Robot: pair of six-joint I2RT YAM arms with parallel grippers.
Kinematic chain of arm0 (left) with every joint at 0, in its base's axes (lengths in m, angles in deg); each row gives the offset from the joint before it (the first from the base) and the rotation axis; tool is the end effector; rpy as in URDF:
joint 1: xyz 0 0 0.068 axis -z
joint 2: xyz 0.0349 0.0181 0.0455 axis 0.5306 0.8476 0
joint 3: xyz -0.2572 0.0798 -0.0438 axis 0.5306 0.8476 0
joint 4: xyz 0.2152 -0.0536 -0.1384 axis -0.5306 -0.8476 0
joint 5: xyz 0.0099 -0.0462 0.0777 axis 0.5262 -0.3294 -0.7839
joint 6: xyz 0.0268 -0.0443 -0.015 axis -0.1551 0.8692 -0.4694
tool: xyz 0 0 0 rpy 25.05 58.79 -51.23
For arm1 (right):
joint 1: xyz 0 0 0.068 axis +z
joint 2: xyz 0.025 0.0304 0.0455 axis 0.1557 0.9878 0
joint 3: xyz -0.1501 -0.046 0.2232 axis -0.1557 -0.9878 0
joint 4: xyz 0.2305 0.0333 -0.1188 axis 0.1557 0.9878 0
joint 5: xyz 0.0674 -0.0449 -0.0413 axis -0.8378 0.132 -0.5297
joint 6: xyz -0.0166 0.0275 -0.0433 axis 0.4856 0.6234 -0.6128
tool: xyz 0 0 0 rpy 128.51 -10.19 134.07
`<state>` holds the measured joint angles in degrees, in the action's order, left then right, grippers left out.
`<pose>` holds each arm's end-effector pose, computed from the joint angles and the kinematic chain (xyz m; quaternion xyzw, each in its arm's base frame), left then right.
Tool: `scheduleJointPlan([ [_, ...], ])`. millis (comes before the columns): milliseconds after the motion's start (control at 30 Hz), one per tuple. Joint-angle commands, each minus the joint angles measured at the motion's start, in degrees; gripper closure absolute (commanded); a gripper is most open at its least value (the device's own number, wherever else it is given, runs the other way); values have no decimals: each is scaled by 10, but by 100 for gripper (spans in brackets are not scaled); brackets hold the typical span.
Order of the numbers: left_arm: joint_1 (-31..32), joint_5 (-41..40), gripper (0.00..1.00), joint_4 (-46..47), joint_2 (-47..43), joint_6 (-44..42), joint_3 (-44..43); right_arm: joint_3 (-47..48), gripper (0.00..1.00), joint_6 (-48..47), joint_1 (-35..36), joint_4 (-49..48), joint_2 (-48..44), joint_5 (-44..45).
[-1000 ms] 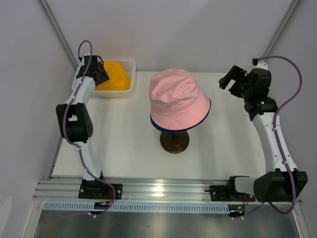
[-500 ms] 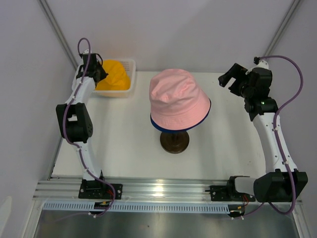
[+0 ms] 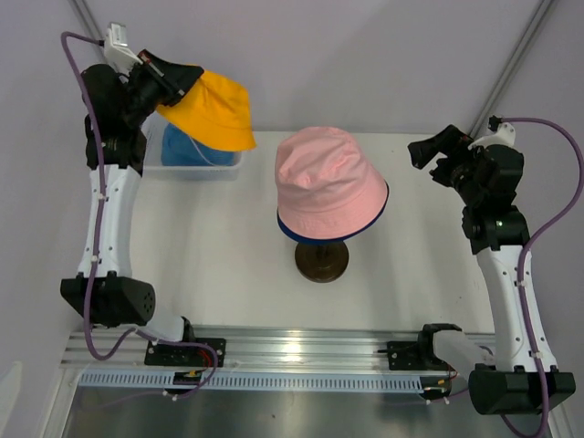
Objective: Stack the hats
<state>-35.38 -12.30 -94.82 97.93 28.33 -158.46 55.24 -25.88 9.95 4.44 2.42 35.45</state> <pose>0.3422 0.0027 0.5004 -0.0839 0.6794 -0.3900 0.6158 0.2251 0.0090 0.4297 0.1401 0.7505 0.2206 0.6070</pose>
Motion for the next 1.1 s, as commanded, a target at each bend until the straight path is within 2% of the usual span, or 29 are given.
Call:
scheduleJointPlan([
  [0,14,91,99,68,-29,103,3,-3,1,18,-2,-25,-32,-19],
  [167,33,70,99,161,-79,225,8,-6,1,22,-2,-36,-53,-35],
  [300,92,-14,99,107,-81,209,-70,-11,1,39,-2,-28,-60,-59],
  [433,140,-71,99,134,-76,253,-87,-17,1,46,-2,-30,-75,-69],
  [533,177,-92,99,141,-51,276,-103,-18,0,33,-2,-25,-87,-54],
  [633,207,-89,99,134,-13,294,-164,-18,1,21,-2,-4,-88,-30],
  [700,234,-86,99,118,7,285,-218,-19,1,19,-1,1,-88,-33],
  [767,252,-85,99,113,11,277,-221,-21,1,18,-2,1,-89,-35],
  [900,299,-70,99,99,4,245,-196,-20,1,11,-2,8,-91,-14],
  [967,309,-70,99,82,-12,223,-145,-15,1,10,-1,10,-92,-7],
  [1033,315,-83,99,121,-54,219,-33,-9,1,13,-2,8,-95,-13],
  [1067,316,-89,99,134,-71,220,-4,-3,0,14,-2,5,-96,-24],
])
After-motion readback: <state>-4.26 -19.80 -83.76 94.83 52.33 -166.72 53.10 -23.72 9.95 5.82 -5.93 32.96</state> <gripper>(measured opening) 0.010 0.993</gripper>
